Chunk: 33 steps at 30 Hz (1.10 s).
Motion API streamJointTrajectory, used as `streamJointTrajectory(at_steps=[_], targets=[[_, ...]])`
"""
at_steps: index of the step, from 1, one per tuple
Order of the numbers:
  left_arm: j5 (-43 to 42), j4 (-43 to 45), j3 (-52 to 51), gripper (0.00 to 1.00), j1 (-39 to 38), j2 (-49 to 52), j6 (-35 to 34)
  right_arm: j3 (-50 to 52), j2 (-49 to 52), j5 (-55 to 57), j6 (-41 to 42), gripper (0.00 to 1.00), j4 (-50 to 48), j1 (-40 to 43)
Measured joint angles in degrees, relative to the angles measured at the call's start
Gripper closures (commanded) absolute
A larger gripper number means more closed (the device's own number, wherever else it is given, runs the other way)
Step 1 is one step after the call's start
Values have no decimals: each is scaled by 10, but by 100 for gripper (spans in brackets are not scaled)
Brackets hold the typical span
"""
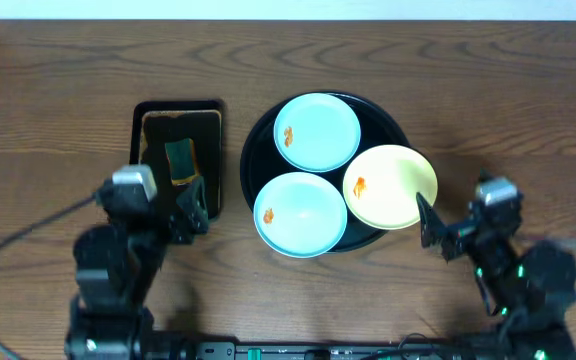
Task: Clean dirty plates on tray and stack at the side
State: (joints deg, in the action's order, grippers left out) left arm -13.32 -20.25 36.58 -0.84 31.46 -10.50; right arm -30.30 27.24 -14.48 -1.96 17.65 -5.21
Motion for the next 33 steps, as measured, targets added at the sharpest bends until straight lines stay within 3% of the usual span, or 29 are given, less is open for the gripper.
streamJointTrajectory(at_steps=[7,12,20,23,28,33], targets=[[-58,-160,178,10,0,155,0,-221,216,-44,-2,1,193,0],[-97,-195,267,9,0,210,0,-377,347,-78,-3,1,272,0],[-121,-201,270,9,0,194,-2,-405,389,-229,36,1,263,0],[-113,-204,271,9,0,192,-13,-405,393,-218,55,1,287,-2],[-36,-282,276,9,0,220,-94,-411,419,-158,92,1,319,-22],[-9,-324,298,9,0,283,-121,-487,491,-116,107,1,396,-40]])
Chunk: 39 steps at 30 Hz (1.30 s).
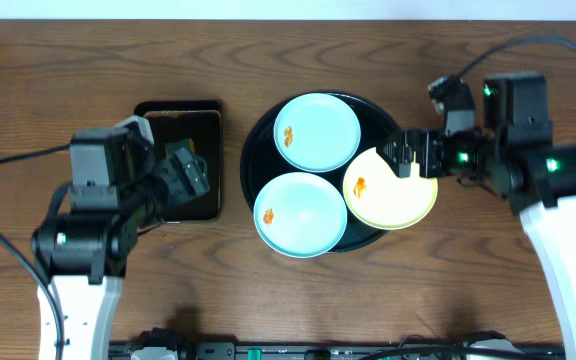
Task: Clean dirty plates on tray and stack at the side
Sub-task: 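Move left gripper to the sponge and right gripper to the yellow plate rim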
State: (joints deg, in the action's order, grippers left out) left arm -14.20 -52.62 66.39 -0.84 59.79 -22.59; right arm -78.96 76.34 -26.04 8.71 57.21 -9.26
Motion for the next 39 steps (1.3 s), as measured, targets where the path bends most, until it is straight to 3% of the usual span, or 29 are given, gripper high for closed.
streamJointTrajectory(at_steps=[4,14,23,33,39], targets=[[9,-7,38,9,0,29,-6,-75,66,23,3,1,60,-9],[42,-21,50,10,0,44,-15,-83,108,38,3,1,99,-10],[83,-56,146,12,0,254,14,-84,108,39,3,1,110,-10],[173,-47,150,16,0,379,21,-84,108,66,3,1,157,-10],[157,-28,149,23,18,467,52,-84,108,75,3,1,163,-10]])
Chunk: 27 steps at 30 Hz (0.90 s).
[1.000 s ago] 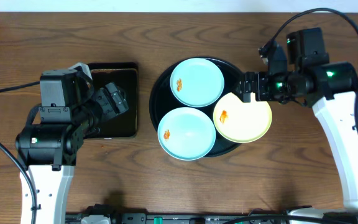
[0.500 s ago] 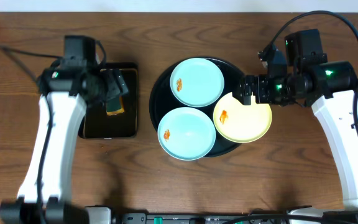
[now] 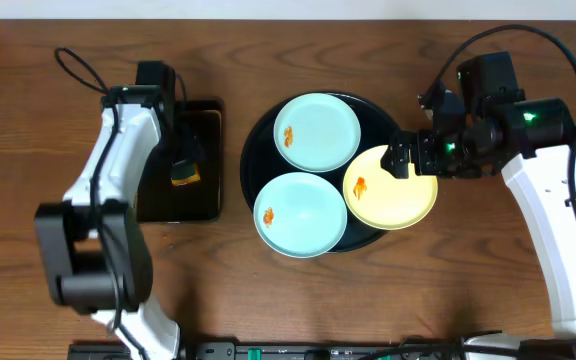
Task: Clean dirty plates on tray and stack at the side
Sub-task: 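Move left gripper to the sponge and right gripper to the yellow plate rim, then grasp the green-and-orange sponge with the left gripper in the water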
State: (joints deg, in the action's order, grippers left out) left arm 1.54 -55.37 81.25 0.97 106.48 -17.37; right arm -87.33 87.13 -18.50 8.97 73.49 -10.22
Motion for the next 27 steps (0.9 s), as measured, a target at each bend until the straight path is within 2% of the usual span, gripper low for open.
streamJointTrajectory(at_steps=[7,17,21,25,27], targets=[[-51,42,-3,23,33,44,51,0,0,2,0,1,2,0],[-64,69,-3,36,29,51,102,0,0,2,0,1,-3,0],[-64,70,-3,49,29,79,115,0,0,3,0,1,-3,0],[-70,73,-3,77,28,113,118,0,0,3,0,1,-2,0],[-71,71,-3,87,28,116,119,0,0,3,0,1,-3,0]])
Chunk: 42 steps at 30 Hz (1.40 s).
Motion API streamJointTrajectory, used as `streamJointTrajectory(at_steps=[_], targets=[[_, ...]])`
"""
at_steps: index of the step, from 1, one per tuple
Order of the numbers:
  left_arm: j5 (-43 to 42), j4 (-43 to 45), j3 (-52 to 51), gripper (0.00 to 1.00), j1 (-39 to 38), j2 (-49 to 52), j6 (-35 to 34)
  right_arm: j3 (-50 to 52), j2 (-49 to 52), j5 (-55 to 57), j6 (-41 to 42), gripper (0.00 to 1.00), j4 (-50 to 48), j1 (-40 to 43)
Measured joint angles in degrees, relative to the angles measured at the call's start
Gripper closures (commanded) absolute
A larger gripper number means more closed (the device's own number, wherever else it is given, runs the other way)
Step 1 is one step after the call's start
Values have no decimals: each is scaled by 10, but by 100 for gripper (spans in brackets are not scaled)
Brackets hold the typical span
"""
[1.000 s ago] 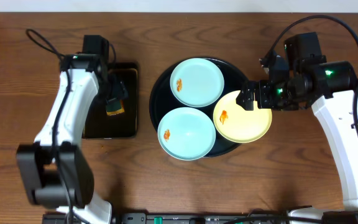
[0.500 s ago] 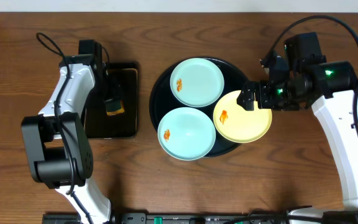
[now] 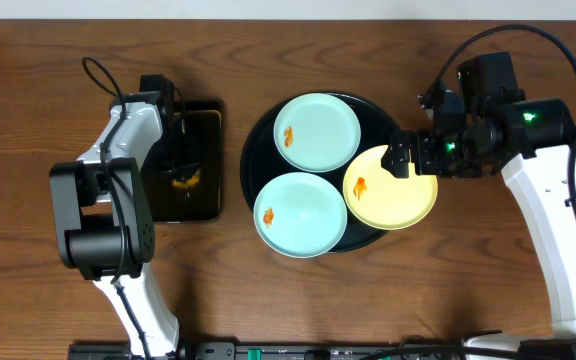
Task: Clean dirty plates on tray and stack at the side
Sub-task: 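Grasp the green-and-orange sponge with the left gripper in the water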
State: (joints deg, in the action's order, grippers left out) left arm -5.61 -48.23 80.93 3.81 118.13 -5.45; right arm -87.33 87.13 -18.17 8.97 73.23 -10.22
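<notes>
A round black tray (image 3: 253, 150) holds three plates, each with an orange stain: a light blue plate (image 3: 318, 130) at the back, another light blue plate (image 3: 303, 215) at the front, and a yellow plate (image 3: 393, 195) on the right. The right gripper (image 3: 400, 160) hangs over the yellow plate's back right rim, its fingers apart. A yellow and green sponge (image 3: 182, 182) lies in a small black rectangular tray (image 3: 203, 200) on the left. The left gripper (image 3: 180, 165) points down right over the sponge and covers most of it; how its jaws stand is hidden.
Everything sits on a brown wooden table (image 3: 288, 300). The left arm's cable (image 3: 103, 75) loops over the table behind the small tray. The right arm's white link (image 3: 558, 240) runs along the right side.
The left arm has folded closer over the small tray, and its gripper now covers most of the sponge. The right gripper and all three plates have not moved.
Both arms first rested low at the table's front edge. Then the left one stood by the small tray and the right one reached the yellow plate's rim. Later the left gripper was behind the sponge; now it is down on it.
</notes>
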Motion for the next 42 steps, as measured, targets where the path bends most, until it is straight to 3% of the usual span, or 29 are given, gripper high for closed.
streamJointTrajectory(at_steps=[2,7,8,10,12,23,27,29,32,42], targets=[[0,-2,0,92,0,0,0,0,0,0,0,1,-1,0],[0,-3,0,93,0,-4,2,0,0,0,0,1,-2,0],[0,-4,0,75,0,-7,2,0,0,0,0,1,-2,0],[0,-7,0,28,0,-14,5,0,0,0,0,1,-2,0],[0,-8,0,21,0,-27,4,0,0,0,0,1,-3,0],[34,36,0,21,0,-66,2,0,0,0,0,1,-3,0],[42,53,0,34,0,-40,4,0,0,0,0,1,-3,0],[43,53,0,53,0,-24,2,0,0,0,0,1,-3,0],[43,56,0,92,-1,-7,2,0,0,0,0,1,-4,0],[43,40,0,92,-1,-10,4,0,0,0,0,1,-4,0]])
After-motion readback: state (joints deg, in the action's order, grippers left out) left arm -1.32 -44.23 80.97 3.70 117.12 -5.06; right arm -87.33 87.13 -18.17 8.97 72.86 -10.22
